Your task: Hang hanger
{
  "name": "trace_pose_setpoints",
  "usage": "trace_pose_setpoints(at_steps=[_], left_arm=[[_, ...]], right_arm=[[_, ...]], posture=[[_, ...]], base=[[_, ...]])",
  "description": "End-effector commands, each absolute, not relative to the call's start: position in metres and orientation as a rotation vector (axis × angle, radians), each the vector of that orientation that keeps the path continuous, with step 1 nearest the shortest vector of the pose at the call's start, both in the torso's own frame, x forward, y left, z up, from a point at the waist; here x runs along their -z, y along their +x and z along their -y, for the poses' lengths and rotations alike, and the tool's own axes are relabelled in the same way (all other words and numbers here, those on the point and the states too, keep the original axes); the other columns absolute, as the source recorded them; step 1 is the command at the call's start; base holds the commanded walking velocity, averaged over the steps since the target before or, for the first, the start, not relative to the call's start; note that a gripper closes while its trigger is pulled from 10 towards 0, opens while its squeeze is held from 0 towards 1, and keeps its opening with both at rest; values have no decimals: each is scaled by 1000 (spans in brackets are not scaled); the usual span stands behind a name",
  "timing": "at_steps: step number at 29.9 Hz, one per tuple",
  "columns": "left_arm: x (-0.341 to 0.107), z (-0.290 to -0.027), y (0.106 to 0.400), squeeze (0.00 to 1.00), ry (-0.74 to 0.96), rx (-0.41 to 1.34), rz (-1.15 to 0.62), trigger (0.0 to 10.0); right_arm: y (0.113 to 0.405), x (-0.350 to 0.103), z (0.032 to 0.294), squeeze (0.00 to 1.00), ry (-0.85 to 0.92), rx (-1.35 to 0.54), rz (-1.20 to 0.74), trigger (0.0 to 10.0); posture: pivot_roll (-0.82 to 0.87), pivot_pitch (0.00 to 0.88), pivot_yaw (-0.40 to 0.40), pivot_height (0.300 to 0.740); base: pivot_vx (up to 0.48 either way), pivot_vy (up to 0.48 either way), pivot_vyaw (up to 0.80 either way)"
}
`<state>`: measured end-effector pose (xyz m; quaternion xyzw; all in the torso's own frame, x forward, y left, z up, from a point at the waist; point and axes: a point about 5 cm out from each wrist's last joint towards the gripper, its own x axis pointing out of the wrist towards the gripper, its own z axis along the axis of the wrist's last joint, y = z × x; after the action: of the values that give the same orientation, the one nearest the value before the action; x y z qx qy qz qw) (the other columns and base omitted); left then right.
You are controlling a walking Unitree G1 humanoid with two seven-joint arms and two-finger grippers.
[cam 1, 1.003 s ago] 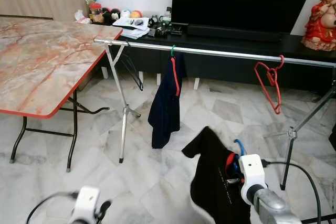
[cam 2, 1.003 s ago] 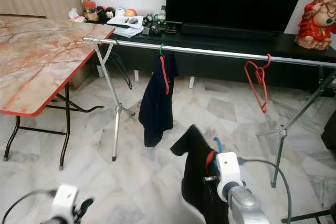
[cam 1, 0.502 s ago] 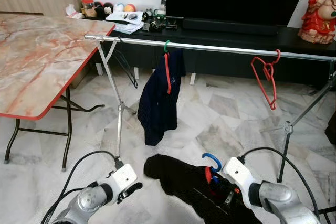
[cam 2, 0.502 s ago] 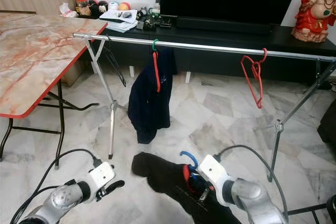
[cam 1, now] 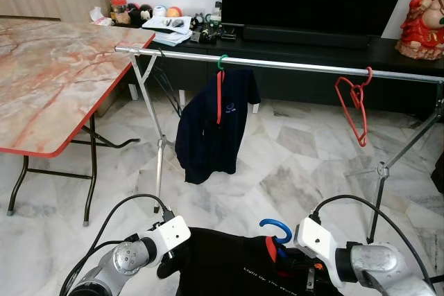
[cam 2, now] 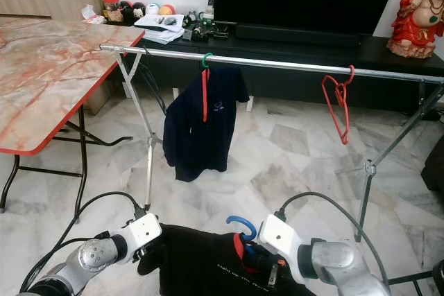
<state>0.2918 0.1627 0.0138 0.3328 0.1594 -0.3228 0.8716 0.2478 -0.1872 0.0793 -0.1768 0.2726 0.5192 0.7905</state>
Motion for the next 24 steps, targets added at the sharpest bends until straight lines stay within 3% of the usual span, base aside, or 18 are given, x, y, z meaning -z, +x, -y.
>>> trace_pose_setpoints(at_steps=[1,10,24], left_arm=[[-14,-166,293,0,706,650,-339,10000],[0,-170,283,0,510,602,-437,10000],[12,-171,273,0,468,607,-515,10000]], right_arm=[[248,-86,187,0,-394,-1122,-559,10000],[246,-89,182,0,-374,-1160,-533,10000],[241,-94,184,0,-353,-1195,-519,10000]], posture=[[-21,13,-29,740],[-26,0,-27,740],[-38,21,-38,740]], base=[[0,0,0],[0,0,0],[0,0,0]])
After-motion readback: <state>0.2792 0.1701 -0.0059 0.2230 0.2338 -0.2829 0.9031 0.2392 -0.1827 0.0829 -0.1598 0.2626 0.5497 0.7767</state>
